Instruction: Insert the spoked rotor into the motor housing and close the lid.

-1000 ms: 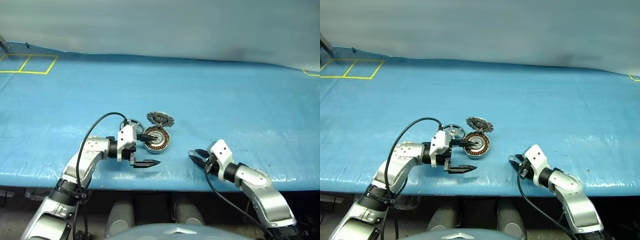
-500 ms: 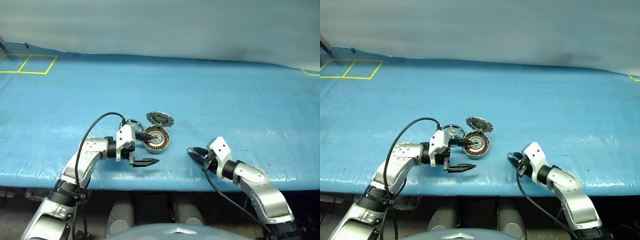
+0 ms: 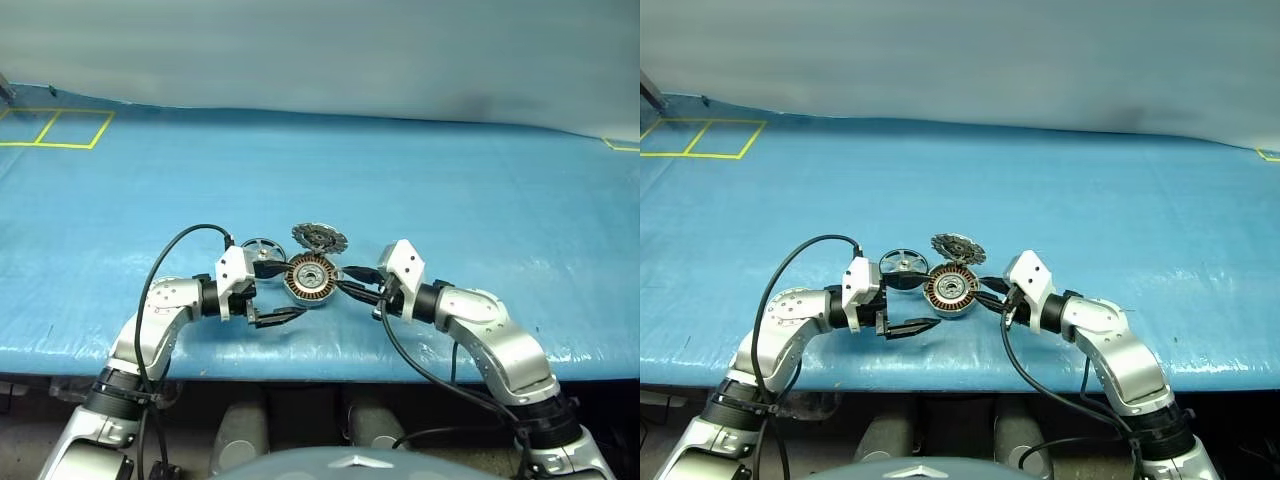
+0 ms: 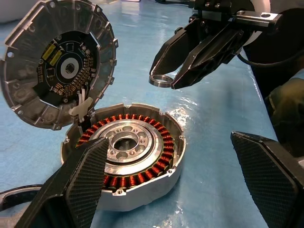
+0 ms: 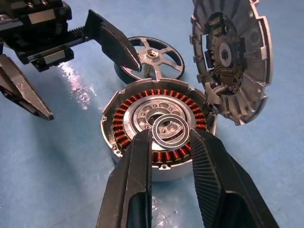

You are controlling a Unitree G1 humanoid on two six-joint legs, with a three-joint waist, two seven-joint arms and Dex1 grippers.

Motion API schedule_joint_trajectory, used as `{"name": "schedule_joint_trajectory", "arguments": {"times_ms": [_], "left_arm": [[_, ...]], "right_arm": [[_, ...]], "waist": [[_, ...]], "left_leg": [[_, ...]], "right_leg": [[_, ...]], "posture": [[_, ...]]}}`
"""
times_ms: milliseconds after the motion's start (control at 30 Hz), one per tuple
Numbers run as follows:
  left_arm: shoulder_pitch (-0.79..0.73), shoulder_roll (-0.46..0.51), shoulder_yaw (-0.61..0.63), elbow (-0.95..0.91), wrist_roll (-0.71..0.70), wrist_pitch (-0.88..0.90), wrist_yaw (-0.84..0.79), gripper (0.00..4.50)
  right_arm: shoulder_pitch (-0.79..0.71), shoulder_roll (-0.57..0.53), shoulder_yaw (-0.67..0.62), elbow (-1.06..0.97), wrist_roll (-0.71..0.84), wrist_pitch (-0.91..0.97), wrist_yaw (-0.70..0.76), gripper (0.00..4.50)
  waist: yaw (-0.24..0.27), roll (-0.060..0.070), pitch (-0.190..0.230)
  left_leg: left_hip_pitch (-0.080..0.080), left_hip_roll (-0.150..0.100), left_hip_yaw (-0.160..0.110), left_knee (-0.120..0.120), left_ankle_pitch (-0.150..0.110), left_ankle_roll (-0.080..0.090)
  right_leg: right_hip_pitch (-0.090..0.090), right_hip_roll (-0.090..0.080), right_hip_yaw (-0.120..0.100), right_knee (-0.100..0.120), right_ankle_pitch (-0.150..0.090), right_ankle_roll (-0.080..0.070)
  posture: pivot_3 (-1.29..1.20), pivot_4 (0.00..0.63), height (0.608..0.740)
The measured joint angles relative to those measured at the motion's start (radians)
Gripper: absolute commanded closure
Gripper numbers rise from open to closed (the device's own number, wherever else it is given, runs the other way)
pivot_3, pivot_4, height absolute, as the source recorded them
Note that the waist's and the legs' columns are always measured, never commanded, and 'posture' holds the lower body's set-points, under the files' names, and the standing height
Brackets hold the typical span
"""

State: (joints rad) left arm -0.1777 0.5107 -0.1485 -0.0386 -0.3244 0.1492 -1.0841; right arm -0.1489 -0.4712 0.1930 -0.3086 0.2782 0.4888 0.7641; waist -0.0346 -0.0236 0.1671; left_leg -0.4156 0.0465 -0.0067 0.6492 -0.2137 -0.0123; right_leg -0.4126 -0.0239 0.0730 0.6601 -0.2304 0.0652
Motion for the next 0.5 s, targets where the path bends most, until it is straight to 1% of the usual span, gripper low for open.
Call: {"name": "schedule_joint_trajectory", "arguments": {"times_ms": [233,500], "left_arm": [[0.01,-0.001,0.023,-0.002,-0.001,-0.011,0.048,0.0],[0.029,0.001,0.025,-0.009,-0.001,-0.011,0.063,0.0]], "right_arm": [[-0.081,0.044,0.073,0.101,-0.029,-0.018,0.013,3.68],[-0.126,0.075,0.114,0.169,-0.06,-0.046,0.023,3.68]], "waist": [[0.0,0.0,0.0],[-0.001,0.0,0.0]], "left_leg": [[0.0,0.0,0.0,0.0,0.0,0.0],[0.0,0.0,0.0,0.0,0.0,0.0]], "right_leg": [[0.0,0.0,0.0,0.0,0.0,0.0],[0.0,0.0,0.0,0.0,0.0,0.0]], "posture": [[0.0,0.15,0.74],[0.0,0.15,0.74]]}}
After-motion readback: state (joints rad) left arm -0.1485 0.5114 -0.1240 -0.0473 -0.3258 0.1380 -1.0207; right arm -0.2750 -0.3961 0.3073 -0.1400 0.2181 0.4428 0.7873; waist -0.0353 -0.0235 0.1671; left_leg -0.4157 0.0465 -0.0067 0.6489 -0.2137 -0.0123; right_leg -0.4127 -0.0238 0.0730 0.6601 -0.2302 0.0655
